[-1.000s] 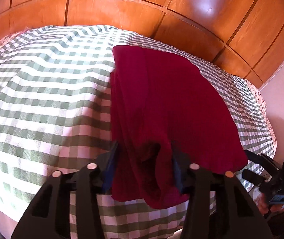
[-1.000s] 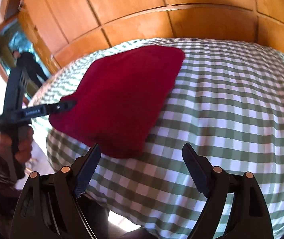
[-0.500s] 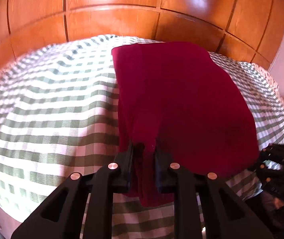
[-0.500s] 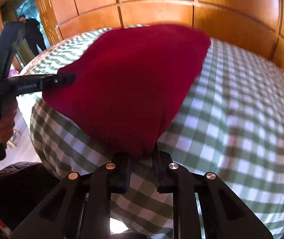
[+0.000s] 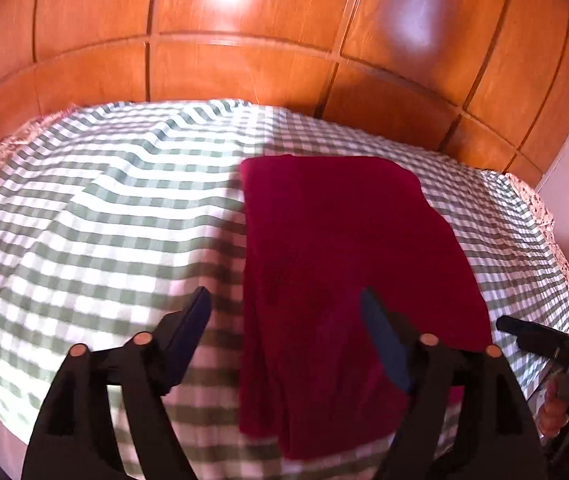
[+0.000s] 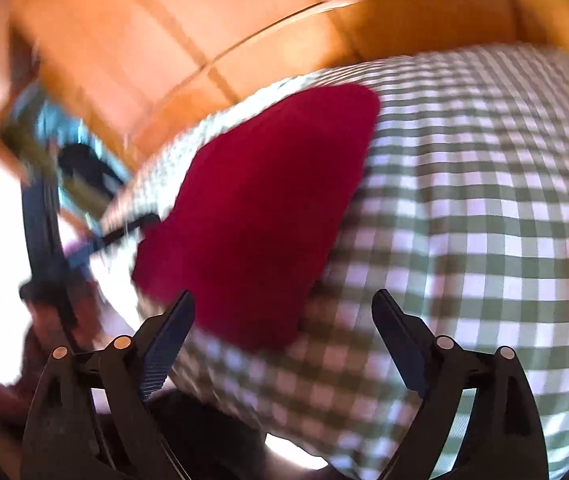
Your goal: Fold small clothes
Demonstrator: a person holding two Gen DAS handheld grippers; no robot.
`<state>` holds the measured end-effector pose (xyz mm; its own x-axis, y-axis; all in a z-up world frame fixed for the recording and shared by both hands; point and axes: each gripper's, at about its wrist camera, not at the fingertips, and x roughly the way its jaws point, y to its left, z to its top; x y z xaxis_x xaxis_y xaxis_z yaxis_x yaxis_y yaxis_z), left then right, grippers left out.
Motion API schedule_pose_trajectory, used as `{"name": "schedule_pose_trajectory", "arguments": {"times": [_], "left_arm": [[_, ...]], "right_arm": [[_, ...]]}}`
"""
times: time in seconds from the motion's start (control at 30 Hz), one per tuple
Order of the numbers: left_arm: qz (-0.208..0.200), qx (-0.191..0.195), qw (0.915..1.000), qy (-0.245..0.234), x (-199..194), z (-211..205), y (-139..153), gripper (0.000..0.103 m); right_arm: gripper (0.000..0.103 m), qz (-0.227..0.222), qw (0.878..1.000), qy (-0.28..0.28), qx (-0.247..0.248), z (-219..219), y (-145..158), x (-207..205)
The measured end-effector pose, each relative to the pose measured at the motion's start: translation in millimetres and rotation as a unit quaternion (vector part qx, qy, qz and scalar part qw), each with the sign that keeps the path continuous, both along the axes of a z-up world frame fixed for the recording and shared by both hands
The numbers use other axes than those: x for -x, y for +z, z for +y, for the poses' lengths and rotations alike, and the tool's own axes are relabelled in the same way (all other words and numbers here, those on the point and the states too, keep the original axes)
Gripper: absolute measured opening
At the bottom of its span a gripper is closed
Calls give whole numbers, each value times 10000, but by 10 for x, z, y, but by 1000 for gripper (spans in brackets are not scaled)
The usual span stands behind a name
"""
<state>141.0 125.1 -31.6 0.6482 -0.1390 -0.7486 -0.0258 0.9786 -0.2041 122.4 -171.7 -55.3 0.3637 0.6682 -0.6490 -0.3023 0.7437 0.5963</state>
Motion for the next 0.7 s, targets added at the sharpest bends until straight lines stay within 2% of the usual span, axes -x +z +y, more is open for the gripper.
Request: {"name": "schedule_pose_trajectory", "arguments": {"times": [0.07, 0.2, 0.33, 0.5, 0.53, 0.57, 0.67, 0.7], "left_arm": [[183, -94, 9998, 52, -182, -4, -105, 77], [405, 101, 9990, -177, -382, 46, -337, 69], [358, 900, 9939, -536, -459, 230, -508, 61], [279, 1616, 9829, -832, -483, 287, -663, 45], [255, 1668, 9818, -869, -492, 279, -678, 39], [219, 1721, 9808, -891, -487, 264, -678, 35], [170, 1793, 9795, -902, -473, 244, -636, 31], [155, 1802, 9791, -929, -457, 225, -599, 30]], "right_arm": [[89, 127, 9995, -208, -199, -6, -69, -158], [89, 345, 9981, -191, -476, 107, -249, -467], [89, 507, 9962, -39, -707, 256, -418, -673], [87, 500, 9949, 205, -854, 476, -499, -847], [82, 468, 9958, 255, -745, 548, -497, -868], [72, 438, 9968, 283, -601, 610, -482, -874], [52, 285, 9983, 319, -399, 670, -371, -816], [51, 175, 9987, 347, -326, 651, -323, -800]]}}
